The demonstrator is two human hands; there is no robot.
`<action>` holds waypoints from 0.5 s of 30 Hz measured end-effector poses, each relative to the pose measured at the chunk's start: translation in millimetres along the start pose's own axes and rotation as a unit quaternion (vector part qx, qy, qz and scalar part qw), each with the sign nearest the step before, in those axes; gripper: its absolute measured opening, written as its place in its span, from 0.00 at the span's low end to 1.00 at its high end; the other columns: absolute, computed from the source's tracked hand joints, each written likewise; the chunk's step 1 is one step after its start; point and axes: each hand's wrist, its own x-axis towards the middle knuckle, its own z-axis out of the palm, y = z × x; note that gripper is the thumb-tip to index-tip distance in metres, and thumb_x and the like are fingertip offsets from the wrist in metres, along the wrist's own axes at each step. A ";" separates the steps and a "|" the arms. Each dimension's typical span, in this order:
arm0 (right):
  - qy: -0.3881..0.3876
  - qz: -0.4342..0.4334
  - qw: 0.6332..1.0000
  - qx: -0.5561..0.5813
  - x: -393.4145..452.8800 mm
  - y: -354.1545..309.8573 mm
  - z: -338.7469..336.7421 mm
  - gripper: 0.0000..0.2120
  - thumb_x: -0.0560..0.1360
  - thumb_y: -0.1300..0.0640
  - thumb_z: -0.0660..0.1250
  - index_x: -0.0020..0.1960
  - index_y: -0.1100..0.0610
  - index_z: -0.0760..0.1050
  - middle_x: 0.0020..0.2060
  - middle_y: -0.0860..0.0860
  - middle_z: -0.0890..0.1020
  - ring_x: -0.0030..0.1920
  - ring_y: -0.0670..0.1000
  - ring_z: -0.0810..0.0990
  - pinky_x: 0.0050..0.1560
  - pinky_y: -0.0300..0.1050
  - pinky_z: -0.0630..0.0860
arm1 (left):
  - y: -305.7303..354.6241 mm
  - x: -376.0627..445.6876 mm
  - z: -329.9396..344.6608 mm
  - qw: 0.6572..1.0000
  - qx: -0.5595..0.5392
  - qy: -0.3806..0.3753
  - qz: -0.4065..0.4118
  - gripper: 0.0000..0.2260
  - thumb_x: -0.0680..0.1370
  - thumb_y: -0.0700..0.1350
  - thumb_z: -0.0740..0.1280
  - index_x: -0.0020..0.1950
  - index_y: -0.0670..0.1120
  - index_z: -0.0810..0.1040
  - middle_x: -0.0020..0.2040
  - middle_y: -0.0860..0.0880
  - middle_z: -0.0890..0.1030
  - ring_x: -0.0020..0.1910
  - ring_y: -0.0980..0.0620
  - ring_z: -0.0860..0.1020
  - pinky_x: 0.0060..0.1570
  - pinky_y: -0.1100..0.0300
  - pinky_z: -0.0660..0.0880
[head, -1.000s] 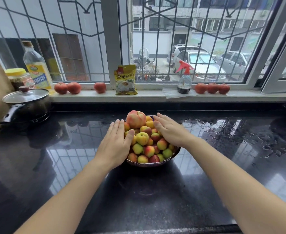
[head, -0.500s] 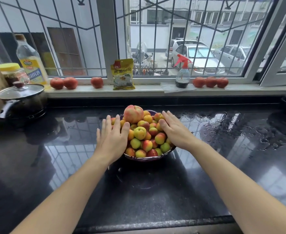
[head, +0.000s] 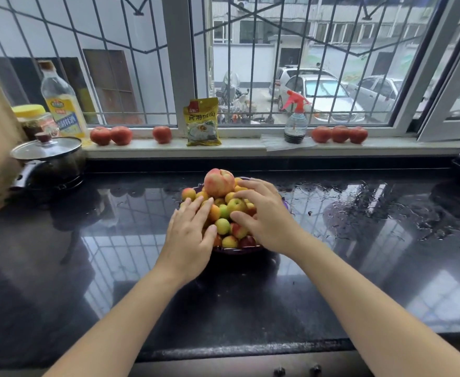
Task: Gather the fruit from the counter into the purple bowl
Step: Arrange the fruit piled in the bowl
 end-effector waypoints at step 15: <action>0.007 0.054 0.998 -0.015 18.9 -11.0 -12.3 0.24 0.78 0.50 0.69 0.73 0.52 0.71 0.60 0.48 0.76 0.63 0.51 0.69 0.67 0.50 0.68 | 13.1 5.5 -7.0 0.996 0.032 0.088 0.008 0.13 0.81 0.49 0.70 0.65 0.50 0.80 0.60 0.52 0.81 0.63 0.49 0.73 0.66 0.49 0.68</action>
